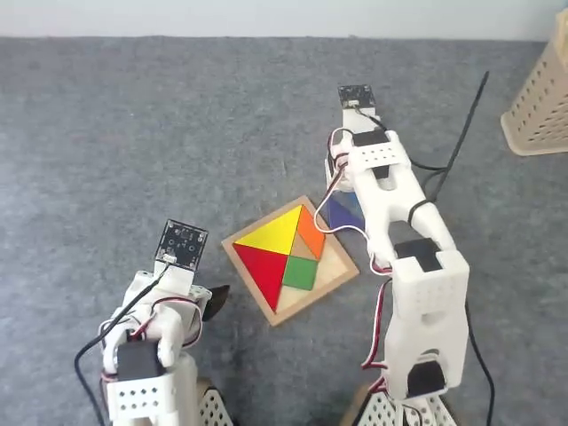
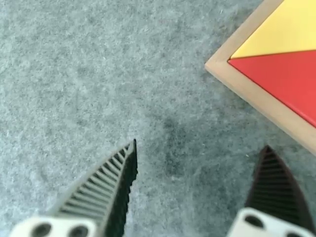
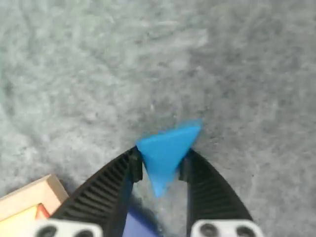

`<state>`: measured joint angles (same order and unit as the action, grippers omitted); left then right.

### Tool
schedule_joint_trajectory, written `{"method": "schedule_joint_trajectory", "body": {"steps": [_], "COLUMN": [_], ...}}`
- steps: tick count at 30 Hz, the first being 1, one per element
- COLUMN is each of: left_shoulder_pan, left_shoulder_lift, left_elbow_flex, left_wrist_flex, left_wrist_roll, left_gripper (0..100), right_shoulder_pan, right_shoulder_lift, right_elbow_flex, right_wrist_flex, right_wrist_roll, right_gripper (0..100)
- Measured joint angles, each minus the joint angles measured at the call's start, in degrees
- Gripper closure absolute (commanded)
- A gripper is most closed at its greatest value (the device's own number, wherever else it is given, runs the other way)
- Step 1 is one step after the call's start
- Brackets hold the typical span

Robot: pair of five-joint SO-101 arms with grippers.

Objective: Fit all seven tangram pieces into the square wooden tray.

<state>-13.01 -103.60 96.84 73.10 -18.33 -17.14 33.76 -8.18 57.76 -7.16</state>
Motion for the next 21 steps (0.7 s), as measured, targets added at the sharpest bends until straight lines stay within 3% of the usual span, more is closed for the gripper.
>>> {"method": "schedule_joint_trajectory", "body": {"steps": [13, 17, 21], "left_shoulder_pan": [0.00, 0.00, 0.00], "left_shoulder_lift": [0.00, 0.00, 0.00], "left_elbow_flex": [0.00, 0.00, 0.00], "left_wrist_flex": [0.00, 0.00, 0.00], "left_wrist_roll": [0.00, 0.00, 0.00], "left_gripper": [65, 65, 65], "right_shoulder_pan": [-0.62, -0.79, -0.88], "right_shoulder_lift": [-8.18, -12.22, -13.10], "right_elbow_flex": [4.75, 8.88, 8.88], "right_wrist_flex": [7.91, 6.68, 3.87], "right_wrist_roll": [-4.22, -4.92, -10.29], "right_gripper": [98.0, 91.3, 80.3]}}
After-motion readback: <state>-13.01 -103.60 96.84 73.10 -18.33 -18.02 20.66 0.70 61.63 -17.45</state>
